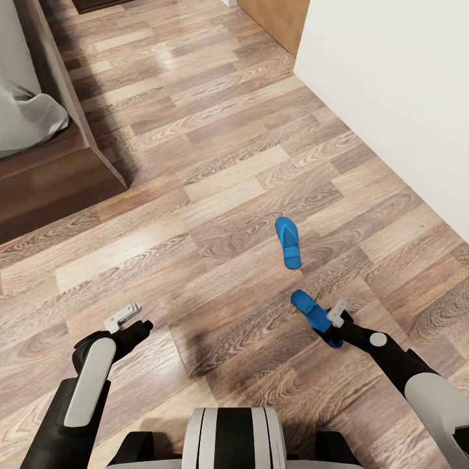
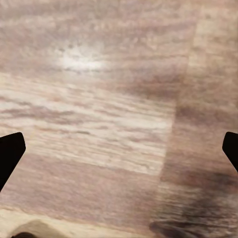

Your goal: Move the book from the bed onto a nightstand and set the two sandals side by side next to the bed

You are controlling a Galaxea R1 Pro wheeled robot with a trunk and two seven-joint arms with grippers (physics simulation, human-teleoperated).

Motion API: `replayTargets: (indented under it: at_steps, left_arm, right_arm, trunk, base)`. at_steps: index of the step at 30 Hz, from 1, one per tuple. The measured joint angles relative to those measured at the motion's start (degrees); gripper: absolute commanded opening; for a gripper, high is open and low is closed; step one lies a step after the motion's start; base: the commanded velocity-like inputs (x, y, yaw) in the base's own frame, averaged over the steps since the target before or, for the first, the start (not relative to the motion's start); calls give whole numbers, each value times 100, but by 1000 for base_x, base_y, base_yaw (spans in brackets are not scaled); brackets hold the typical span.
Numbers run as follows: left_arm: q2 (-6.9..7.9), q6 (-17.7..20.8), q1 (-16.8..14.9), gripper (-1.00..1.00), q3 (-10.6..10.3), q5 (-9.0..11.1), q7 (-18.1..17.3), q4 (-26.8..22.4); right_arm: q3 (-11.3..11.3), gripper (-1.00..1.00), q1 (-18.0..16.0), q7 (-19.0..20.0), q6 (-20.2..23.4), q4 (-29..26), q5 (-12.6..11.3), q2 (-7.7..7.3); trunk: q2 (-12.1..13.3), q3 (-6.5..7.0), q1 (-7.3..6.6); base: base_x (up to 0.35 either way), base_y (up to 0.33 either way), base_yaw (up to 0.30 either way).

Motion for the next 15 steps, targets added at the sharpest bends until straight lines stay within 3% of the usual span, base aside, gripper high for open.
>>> replayTargets:
  at_steps: [15]
  left_arm:
    - [-3,0,0,100,0,0,8,0]
  right_arm:
    - [-1,-100,1,2,-12,3,3,-33]
  trunk:
    - [0,0,0]
  base:
    - [0,0,0]
